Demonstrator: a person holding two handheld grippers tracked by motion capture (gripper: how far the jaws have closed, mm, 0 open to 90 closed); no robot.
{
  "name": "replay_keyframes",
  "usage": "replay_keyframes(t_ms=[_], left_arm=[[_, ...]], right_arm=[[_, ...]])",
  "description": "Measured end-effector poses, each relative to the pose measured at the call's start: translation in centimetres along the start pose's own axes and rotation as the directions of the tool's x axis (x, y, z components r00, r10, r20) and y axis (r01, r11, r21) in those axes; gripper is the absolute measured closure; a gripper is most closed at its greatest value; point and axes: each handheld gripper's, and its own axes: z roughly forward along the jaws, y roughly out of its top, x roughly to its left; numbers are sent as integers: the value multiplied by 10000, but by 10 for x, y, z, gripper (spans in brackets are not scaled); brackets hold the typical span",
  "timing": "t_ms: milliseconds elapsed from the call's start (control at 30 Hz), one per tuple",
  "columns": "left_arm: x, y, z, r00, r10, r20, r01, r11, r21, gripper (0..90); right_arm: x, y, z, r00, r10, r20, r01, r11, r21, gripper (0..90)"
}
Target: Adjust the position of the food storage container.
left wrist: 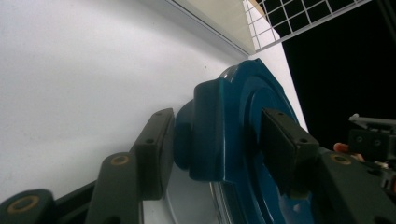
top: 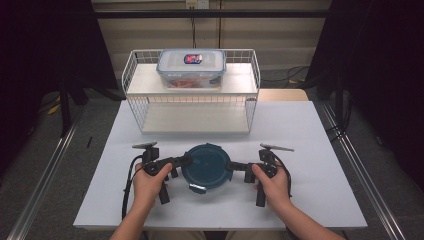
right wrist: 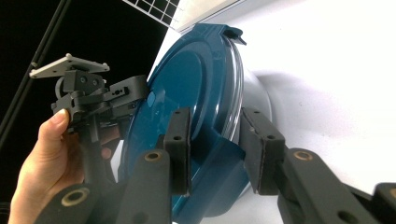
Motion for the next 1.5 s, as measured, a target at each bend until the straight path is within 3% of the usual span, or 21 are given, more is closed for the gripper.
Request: replay_keyframes(t_ms=[67, 267, 433, 533, 600, 633, 667, 733, 833, 900, 967, 1067, 1233, 1267, 1400, 1500], left_arm=[[1, 0, 0, 9999, -84, 54, 84, 10000, 27, 478], [0, 0, -2, 9997, 243, -33, -243, 9997, 58, 467], [1, 2, -14, 9994, 295, -173, -296, 9995, -54, 467], [3, 0, -20, 9998, 147, -149, -146, 9998, 101, 499], [3, -1, -22, 9995, 15, -319, 2, 9985, 540, 531], [4, -3, -21, 9999, -58, -137, 64, 9989, 469, 531], [2, -4, -21, 9994, -101, -319, 122, 9977, 672, 542], [1, -5, -20, 9996, -269, 27, 267, 9970, 726, 587], [-4, -4, -23, 9994, -89, -331, 114, 9971, 756, 639], [-3, -4, -22, 9992, -365, -178, 375, 9974, 616, 648], [-3, -3, -22, 9986, -377, -374, 398, 9975, 583, 652], [-2, -1, -17, 9984, -418, -378, 422, 9991, 93, 661], [3, 4, -4, 9977, -679, -67, 671, 9946, -786, 666], [4, 5, -3, 9966, -815, -118, 802, 9931, -852, 668], [6, 4, -5, 9980, -625, 72, 629, 9951, -757, 669], [6, 2, -6, 9972, -719, 180, 729, 9953, -631, 655]], right_arm=[[-1, 1, 0, 9999, 86, -90, -85, 10000, 41, 663], [-1, 1, 1, 9999, 31, -107, -31, 10000, -15, 664], [-1, 2, 0, 10000, 10, -75, -10, 9999, 111, 664], [0, 3, 1, 10000, -53, -22, 54, 9999, 101, 664], [0, 3, 1, 10000, -57, -20, 57, 9999, 87, 664], [0, 3, 1, 10000, -58, -20, 58, 9999, 95, 664], [0, 3, 1, 10000, -57, 8, 57, 9999, 110, 664], [1, 3, 1, 10000, -1, 42, 0, 9999, 138, 665], [1, 3, 1, 10000, -14, 54, 14, 10000, 75, 667], [0, 3, 1, 9999, 79, 65, -79, 10000, -35, 675], [0, 3, 1, 9999, 103, 34, -102, 9999, -54, 676], [1, 4, 2, 9997, 252, 57, -252, 9997, -72, 674], [2, 1, 4, 9995, 291, 135, -288, 9993, -230, 660], [2, -1, 4, 9996, 264, 115, -260, 9991, -323, 656], [0, -6, 6, 9996, 253, 111, -240, 9947, -999, 663], [0, -8, 7, 9999, 55, 142, -36, 9914, -1305, 664]])
